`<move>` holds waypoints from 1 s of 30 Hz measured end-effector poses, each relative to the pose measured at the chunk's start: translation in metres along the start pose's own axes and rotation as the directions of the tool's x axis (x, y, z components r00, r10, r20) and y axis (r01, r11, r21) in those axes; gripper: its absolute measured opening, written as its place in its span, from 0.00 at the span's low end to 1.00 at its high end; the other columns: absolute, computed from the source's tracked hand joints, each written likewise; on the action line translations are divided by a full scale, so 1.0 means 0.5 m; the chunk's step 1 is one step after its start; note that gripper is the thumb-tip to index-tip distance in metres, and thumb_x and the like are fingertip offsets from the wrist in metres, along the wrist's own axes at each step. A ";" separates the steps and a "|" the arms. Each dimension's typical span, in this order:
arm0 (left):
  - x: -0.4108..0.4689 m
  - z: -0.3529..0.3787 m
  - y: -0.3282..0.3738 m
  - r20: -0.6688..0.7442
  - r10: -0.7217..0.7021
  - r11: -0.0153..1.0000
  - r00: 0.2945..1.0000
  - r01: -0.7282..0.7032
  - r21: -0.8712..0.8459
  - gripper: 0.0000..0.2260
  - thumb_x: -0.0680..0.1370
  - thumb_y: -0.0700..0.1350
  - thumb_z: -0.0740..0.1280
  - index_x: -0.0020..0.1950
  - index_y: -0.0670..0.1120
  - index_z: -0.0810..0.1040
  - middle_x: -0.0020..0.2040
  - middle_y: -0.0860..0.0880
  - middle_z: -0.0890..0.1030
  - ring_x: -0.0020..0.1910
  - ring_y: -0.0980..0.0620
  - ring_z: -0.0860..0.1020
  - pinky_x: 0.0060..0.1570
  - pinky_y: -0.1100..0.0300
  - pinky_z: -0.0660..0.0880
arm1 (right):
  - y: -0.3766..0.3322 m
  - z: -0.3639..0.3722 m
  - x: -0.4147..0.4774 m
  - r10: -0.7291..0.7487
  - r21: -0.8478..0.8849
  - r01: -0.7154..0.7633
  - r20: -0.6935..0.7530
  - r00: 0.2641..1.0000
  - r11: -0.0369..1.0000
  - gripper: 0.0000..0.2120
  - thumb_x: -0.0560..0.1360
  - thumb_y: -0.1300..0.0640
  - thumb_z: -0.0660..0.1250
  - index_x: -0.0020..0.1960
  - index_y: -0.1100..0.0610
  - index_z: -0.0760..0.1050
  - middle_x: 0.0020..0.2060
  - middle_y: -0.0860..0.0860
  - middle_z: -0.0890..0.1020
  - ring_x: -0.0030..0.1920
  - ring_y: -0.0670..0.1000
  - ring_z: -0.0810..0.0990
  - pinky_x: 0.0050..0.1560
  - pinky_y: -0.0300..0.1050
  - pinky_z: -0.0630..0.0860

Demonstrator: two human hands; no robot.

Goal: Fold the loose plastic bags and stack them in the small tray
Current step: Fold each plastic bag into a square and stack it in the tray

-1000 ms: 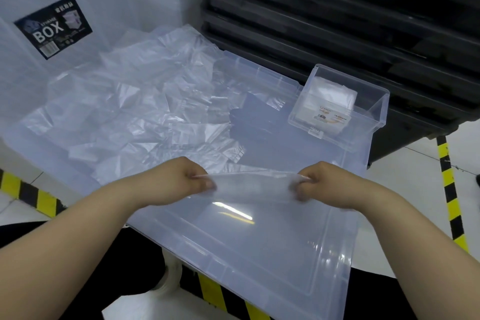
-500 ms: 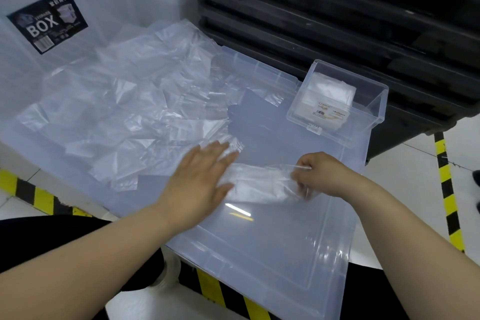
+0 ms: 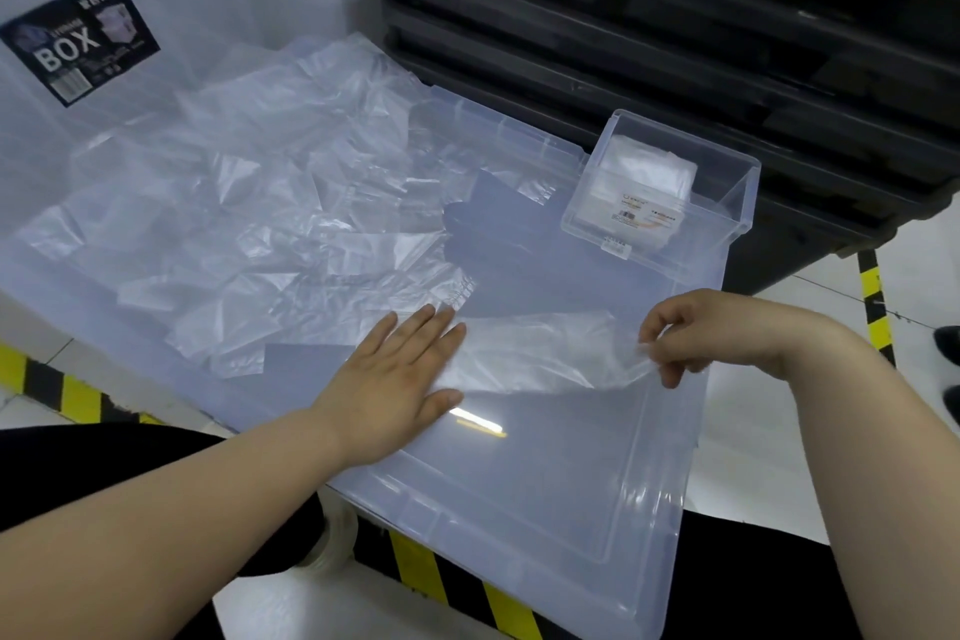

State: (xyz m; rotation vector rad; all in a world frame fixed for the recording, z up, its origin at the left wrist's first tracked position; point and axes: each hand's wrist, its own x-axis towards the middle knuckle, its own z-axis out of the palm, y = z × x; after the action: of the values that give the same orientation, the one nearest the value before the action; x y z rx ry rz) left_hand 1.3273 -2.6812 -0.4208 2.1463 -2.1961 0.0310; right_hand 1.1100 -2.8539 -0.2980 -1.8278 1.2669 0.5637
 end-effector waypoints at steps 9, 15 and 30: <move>0.003 0.005 -0.006 -0.058 0.035 0.999 0.998 -0.037 -0.025 0.37 0.77 0.63 0.34 0.70 0.42 0.66 0.69 0.47 0.57 0.68 0.47 0.57 0.66 0.59 0.49 | 0.024 -0.016 -0.004 0.184 0.003 -0.190 -0.273 0.944 0.982 0.08 0.76 0.55 0.63 0.43 0.59 0.75 0.38 0.52 0.80 0.37 0.49 0.76 0.39 0.43 0.69; 0.000 0.003 -0.008 0.017 0.010 1.000 1.000 -0.010 0.013 0.32 0.81 0.58 0.39 0.64 0.41 0.75 0.66 0.46 0.70 0.63 0.47 0.72 0.65 0.59 0.49 | -0.061 0.076 0.023 -0.322 -0.105 0.309 -0.448 0.834 0.945 0.12 0.76 0.56 0.64 0.59 0.55 0.74 0.52 0.46 0.75 0.53 0.46 0.71 0.49 0.32 0.62; 0.000 0.003 -0.007 -0.072 0.041 0.998 0.997 -0.037 0.055 0.32 0.81 0.58 0.39 0.63 0.41 0.76 0.65 0.48 0.69 0.63 0.50 0.67 0.65 0.59 0.49 | -0.013 0.046 0.020 -0.056 -0.109 0.049 -0.064 0.996 0.993 0.09 0.72 0.56 0.70 0.50 0.52 0.72 0.39 0.47 0.79 0.38 0.43 0.75 0.39 0.33 0.69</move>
State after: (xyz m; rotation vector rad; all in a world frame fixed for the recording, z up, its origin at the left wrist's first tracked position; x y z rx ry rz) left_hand 1.3306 -2.6816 -0.4222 2.0936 -2.2203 0.1698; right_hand 1.1218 -2.8395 -0.3157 -1.9778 1.2496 0.5550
